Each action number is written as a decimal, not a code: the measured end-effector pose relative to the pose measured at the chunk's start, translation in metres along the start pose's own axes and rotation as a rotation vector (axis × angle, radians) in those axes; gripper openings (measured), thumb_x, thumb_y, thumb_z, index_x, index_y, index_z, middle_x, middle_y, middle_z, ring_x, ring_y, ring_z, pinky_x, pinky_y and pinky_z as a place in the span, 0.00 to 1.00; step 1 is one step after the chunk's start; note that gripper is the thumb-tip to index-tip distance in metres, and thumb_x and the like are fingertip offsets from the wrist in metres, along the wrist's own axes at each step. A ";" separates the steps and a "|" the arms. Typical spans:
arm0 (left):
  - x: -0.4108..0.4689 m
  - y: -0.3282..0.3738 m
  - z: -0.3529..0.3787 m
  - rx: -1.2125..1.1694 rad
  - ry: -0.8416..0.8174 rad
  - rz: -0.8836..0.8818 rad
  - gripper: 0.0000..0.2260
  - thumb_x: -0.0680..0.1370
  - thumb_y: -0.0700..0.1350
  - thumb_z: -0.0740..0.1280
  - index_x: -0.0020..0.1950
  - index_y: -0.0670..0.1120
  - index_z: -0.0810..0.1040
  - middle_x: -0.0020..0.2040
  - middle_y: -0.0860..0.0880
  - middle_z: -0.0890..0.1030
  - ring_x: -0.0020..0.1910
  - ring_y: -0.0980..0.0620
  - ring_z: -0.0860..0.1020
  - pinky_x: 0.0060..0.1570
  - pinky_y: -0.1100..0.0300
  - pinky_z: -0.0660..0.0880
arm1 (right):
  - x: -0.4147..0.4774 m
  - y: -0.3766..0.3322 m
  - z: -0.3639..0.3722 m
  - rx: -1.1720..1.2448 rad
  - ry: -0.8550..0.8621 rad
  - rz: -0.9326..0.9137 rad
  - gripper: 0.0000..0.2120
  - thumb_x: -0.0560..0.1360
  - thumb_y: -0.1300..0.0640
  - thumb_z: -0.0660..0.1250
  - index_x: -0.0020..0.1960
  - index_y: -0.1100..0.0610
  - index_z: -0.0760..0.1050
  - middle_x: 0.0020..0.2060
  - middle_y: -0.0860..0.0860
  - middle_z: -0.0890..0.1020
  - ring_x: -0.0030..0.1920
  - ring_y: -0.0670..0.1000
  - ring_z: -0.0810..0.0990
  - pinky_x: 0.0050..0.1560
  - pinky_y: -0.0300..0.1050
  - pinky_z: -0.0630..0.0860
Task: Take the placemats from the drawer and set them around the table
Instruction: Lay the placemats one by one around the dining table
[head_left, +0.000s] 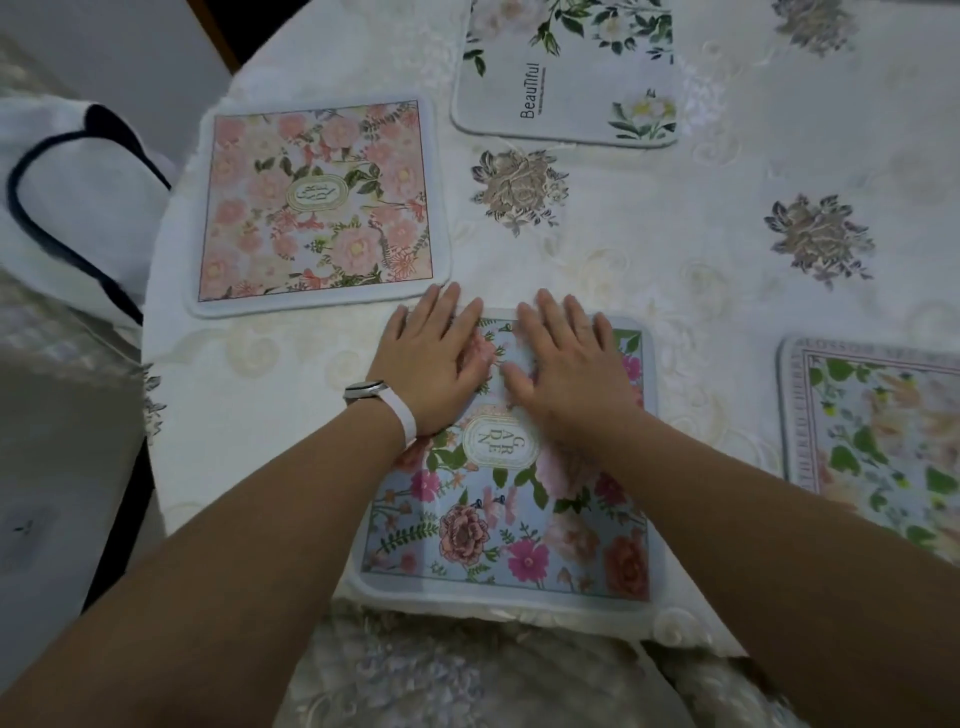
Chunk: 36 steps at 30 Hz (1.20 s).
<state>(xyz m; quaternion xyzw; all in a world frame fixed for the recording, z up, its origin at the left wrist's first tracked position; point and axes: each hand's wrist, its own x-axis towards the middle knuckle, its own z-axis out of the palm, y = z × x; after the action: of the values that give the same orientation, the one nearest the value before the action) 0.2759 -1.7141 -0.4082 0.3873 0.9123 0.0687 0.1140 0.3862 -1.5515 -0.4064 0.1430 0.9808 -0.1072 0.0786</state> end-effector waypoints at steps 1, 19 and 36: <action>-0.006 -0.004 0.000 0.008 -0.003 -0.004 0.28 0.81 0.63 0.45 0.80 0.54 0.50 0.81 0.51 0.47 0.78 0.52 0.43 0.75 0.48 0.43 | -0.002 0.005 -0.002 0.012 -0.001 0.044 0.34 0.79 0.36 0.45 0.80 0.49 0.44 0.80 0.50 0.45 0.79 0.54 0.42 0.77 0.58 0.41; -0.145 0.008 0.019 -0.033 -0.028 -0.178 0.34 0.79 0.64 0.43 0.79 0.48 0.38 0.80 0.48 0.39 0.78 0.50 0.38 0.76 0.49 0.42 | -0.150 0.017 0.019 0.058 -0.085 0.109 0.36 0.78 0.37 0.42 0.79 0.54 0.39 0.78 0.54 0.37 0.77 0.54 0.33 0.78 0.56 0.41; -0.166 0.076 0.047 0.036 -0.058 0.051 0.26 0.81 0.54 0.48 0.79 0.48 0.56 0.79 0.44 0.55 0.78 0.42 0.50 0.72 0.37 0.53 | -0.165 -0.044 0.041 -0.052 -0.051 0.010 0.29 0.81 0.44 0.47 0.79 0.54 0.53 0.79 0.56 0.51 0.79 0.59 0.46 0.74 0.59 0.46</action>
<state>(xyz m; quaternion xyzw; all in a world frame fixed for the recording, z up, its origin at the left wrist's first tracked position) 0.4521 -1.7799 -0.4115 0.4145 0.8994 0.0439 0.1317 0.5341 -1.6455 -0.4069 0.1430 0.9802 -0.0848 0.1078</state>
